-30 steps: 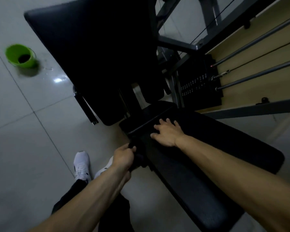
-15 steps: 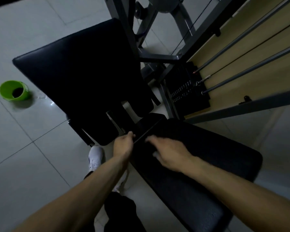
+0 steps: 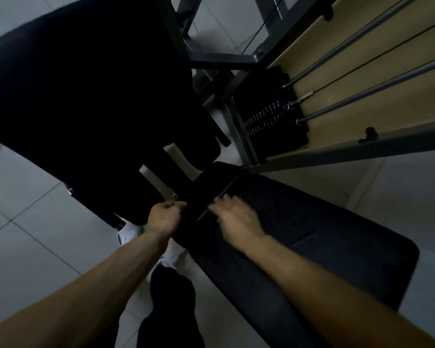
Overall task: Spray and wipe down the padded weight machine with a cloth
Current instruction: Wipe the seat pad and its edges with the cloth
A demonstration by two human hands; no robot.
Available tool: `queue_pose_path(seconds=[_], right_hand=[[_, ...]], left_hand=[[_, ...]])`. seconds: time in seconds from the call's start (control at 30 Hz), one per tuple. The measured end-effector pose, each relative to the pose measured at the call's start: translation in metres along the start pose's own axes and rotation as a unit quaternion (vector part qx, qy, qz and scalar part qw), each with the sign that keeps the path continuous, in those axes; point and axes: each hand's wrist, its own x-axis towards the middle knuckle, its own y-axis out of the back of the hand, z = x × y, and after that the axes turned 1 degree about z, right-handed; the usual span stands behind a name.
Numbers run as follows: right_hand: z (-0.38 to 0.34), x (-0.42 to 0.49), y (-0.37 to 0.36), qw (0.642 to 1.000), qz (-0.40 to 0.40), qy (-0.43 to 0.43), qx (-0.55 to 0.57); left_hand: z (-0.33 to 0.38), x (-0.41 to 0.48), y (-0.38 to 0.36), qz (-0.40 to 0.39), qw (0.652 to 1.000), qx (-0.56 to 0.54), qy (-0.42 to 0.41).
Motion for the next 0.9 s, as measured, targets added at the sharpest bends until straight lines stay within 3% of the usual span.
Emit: queue_pose_path(seconds=[0.1, 0.23, 0.37, 0.43, 0.57, 0.63, 0.77, 0.9], right_hand=[[-0.022, 0.015, -0.011, 0.994, -0.012, 0.046, 0.096], [-0.022, 0.06, -0.023, 0.987, 0.079, 0.047, 0.133], [-0.006, 0.097, -0.048, 0.99, -0.086, 0.105, -0.026], [0.018, 0.115, -0.04, 0.994, -0.082, 0.064, -0.041], [0.072, 0.156, -0.008, 0.992, -0.062, -0.103, -0.042], [0.084, 0.165, -0.005, 0.989, -0.052, -0.129, -0.054], [0.052, 0.163, -0.033, 0.997, -0.054, -0.058, -0.024], [-0.012, 0.165, -0.068, 0.983, -0.162, 0.077, 0.044]], left_hand=[[-0.009, 0.017, -0.001, 0.009, 1.0, -0.004, 0.018], [-0.02, 0.047, -0.001, 0.025, 0.999, -0.018, 0.031], [-0.03, 0.082, -0.003, 0.012, 0.999, 0.022, 0.025], [-0.036, 0.095, -0.004, -0.013, 0.997, 0.064, 0.042], [-0.046, 0.102, -0.003, -0.063, 0.984, 0.154, 0.069], [-0.05, 0.105, 0.0, -0.077, 0.977, 0.189, 0.066], [-0.05, 0.116, 0.006, -0.118, 0.96, 0.248, 0.061], [-0.042, 0.122, 0.009, -0.161, 0.93, 0.329, 0.014]])
